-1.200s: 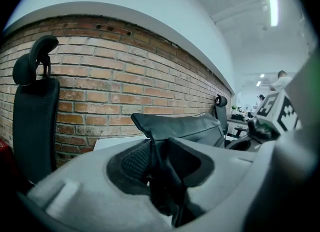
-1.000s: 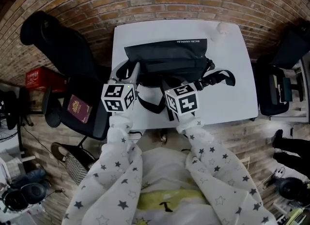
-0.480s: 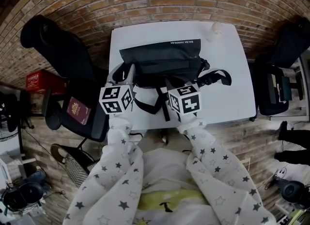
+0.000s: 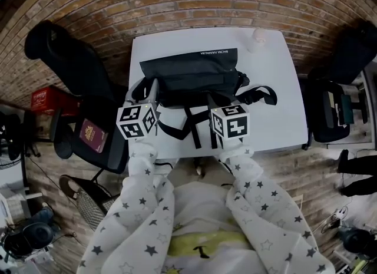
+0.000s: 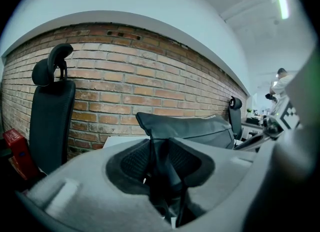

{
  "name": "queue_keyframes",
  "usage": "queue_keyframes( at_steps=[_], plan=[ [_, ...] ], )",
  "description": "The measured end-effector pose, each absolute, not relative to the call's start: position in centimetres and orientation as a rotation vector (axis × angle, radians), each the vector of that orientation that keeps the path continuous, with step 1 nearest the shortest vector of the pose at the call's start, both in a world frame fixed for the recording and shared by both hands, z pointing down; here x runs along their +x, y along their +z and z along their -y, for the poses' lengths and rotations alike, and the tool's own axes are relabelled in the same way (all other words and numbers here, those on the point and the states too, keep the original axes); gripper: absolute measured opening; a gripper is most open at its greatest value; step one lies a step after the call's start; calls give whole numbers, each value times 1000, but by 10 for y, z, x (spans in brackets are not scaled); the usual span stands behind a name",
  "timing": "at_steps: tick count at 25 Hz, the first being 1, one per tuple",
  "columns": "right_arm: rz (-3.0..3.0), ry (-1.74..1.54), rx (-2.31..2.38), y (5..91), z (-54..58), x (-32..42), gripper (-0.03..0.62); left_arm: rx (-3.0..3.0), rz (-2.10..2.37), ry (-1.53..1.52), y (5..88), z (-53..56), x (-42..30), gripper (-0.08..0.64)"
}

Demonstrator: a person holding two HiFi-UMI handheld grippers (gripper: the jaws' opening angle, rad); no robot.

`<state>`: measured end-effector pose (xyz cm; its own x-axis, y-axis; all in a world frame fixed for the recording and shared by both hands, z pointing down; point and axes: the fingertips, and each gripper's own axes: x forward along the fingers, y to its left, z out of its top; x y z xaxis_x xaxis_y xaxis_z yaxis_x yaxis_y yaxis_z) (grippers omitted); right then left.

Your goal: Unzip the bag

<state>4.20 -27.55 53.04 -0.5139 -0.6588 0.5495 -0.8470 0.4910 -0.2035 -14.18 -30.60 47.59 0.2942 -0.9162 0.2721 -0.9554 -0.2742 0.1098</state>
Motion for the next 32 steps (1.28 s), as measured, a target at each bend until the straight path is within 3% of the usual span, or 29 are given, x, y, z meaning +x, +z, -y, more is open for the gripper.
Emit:
queue_keyframes(
  at_steps=[32],
  plan=[
    [2271,640,1416,530,285,84,17,2255,1797,187,480,304,-169,120]
  ],
)
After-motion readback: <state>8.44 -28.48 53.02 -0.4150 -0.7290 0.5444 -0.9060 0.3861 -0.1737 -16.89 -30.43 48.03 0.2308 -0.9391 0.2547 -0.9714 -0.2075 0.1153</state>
